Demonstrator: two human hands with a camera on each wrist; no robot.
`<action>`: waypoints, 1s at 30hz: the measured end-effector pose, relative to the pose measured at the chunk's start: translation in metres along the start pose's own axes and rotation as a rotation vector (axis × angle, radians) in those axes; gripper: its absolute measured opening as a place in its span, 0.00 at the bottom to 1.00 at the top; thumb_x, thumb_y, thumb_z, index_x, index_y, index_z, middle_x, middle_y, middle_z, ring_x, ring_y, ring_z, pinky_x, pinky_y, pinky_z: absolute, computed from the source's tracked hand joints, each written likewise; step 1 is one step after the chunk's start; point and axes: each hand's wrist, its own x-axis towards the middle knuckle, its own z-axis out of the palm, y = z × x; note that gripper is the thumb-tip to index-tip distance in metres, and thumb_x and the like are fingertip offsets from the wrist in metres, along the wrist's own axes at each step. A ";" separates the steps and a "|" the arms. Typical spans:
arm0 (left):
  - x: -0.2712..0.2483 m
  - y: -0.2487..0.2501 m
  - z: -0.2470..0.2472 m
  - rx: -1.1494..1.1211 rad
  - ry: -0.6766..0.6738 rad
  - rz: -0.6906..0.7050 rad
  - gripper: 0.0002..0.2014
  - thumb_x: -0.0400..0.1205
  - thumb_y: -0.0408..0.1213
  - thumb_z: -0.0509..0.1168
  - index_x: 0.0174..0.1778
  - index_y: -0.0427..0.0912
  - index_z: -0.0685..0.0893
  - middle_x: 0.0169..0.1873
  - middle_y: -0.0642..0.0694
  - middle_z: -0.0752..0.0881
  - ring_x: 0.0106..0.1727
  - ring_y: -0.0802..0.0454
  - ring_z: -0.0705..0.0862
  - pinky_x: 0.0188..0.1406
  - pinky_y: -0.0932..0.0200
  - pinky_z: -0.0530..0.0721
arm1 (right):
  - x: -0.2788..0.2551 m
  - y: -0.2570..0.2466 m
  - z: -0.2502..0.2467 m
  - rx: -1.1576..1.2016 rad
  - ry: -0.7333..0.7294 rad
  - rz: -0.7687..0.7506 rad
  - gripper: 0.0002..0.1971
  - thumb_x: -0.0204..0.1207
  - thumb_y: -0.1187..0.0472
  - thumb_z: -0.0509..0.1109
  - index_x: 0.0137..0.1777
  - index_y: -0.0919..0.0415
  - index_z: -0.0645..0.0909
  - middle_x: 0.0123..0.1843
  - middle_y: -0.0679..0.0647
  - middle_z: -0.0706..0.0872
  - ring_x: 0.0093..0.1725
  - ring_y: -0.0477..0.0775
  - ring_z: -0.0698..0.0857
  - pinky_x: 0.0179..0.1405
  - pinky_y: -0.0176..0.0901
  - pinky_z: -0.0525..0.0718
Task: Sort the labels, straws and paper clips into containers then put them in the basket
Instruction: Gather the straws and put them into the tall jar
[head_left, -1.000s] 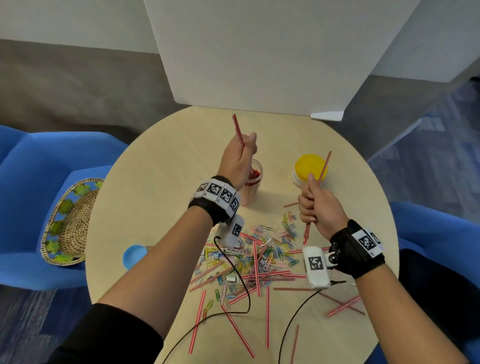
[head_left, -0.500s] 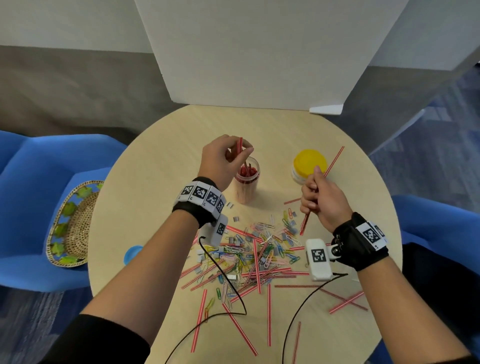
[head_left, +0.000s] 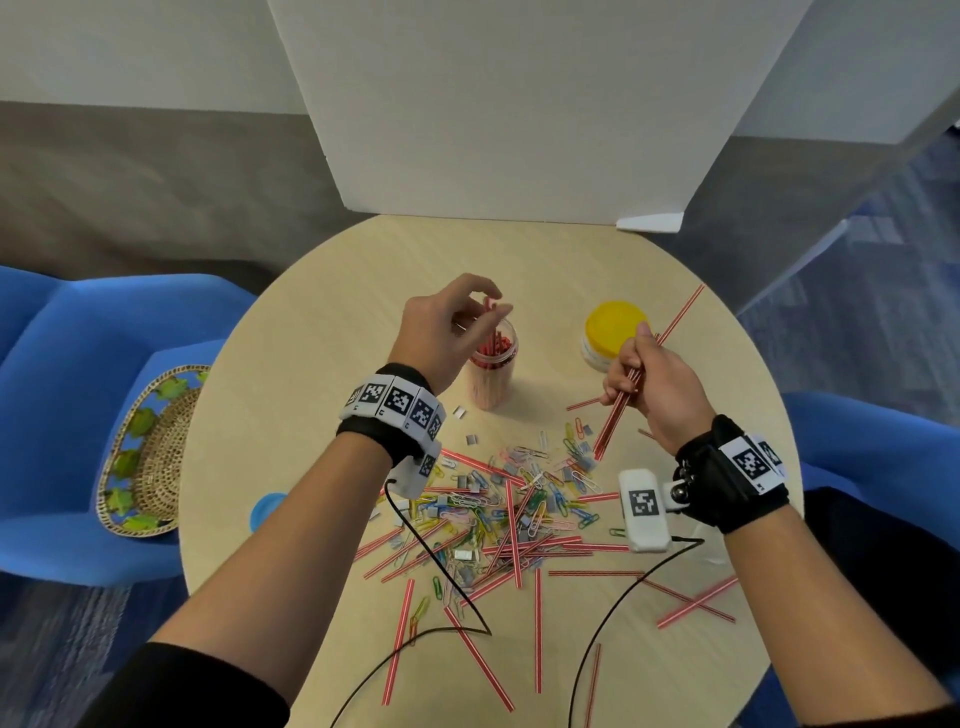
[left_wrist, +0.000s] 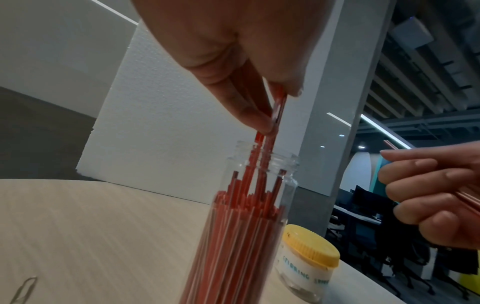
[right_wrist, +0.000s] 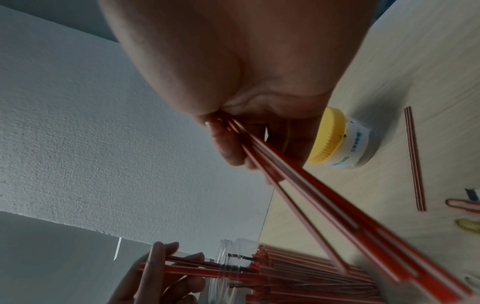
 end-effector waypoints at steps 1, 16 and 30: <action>0.000 -0.001 0.001 0.017 0.006 0.029 0.10 0.83 0.45 0.68 0.53 0.43 0.88 0.35 0.51 0.90 0.35 0.61 0.87 0.40 0.65 0.87 | -0.001 -0.001 0.000 -0.017 0.008 -0.010 0.24 0.90 0.48 0.47 0.33 0.57 0.64 0.25 0.53 0.69 0.29 0.56 0.74 0.39 0.49 0.82; -0.007 -0.021 0.006 0.136 0.010 0.082 0.14 0.85 0.44 0.66 0.42 0.40 0.93 0.41 0.48 0.87 0.38 0.58 0.82 0.40 0.65 0.82 | 0.007 -0.066 0.038 -0.338 0.081 -0.372 0.21 0.89 0.47 0.52 0.37 0.56 0.73 0.22 0.52 0.69 0.20 0.51 0.68 0.20 0.42 0.68; -0.093 -0.136 -0.028 0.579 -0.363 -0.935 0.37 0.73 0.51 0.77 0.77 0.51 0.71 0.75 0.38 0.67 0.73 0.35 0.70 0.69 0.40 0.78 | 0.051 -0.041 0.097 -1.041 -0.185 -0.530 0.09 0.82 0.53 0.69 0.46 0.56 0.85 0.41 0.50 0.85 0.42 0.50 0.83 0.49 0.46 0.83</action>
